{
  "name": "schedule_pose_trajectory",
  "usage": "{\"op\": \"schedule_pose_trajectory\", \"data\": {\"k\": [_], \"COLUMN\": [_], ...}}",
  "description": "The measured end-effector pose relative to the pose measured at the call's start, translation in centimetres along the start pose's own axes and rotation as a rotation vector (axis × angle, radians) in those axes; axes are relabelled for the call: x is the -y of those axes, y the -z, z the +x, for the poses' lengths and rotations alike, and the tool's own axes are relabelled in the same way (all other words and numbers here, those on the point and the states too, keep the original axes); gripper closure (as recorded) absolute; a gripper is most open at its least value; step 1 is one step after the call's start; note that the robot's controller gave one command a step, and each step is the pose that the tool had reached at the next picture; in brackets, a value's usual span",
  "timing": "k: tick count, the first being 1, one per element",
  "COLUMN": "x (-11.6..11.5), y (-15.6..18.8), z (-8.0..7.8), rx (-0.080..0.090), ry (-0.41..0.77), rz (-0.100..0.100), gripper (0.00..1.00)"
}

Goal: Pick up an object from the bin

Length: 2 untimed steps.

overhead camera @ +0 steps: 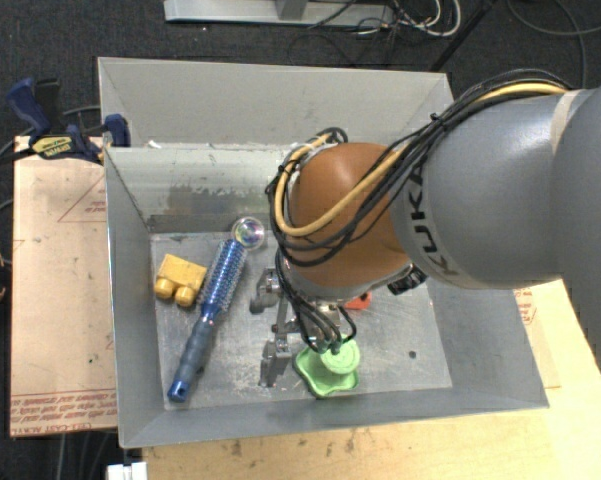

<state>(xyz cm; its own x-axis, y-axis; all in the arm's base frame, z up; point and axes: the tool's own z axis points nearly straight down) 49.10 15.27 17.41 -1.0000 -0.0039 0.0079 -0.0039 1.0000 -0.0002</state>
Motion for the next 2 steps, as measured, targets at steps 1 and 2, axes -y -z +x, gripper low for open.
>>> {"op": "schedule_pose_trajectory", "data": {"k": [1,2], "x": [8.3,14.1], "y": [-9.6,-9.5], "z": [-0.7,-0.2], "rx": [0.009,0.033], "ry": [0.035,0.454], "rz": [0.000,0.001], "gripper": [0.00,0.00]}}
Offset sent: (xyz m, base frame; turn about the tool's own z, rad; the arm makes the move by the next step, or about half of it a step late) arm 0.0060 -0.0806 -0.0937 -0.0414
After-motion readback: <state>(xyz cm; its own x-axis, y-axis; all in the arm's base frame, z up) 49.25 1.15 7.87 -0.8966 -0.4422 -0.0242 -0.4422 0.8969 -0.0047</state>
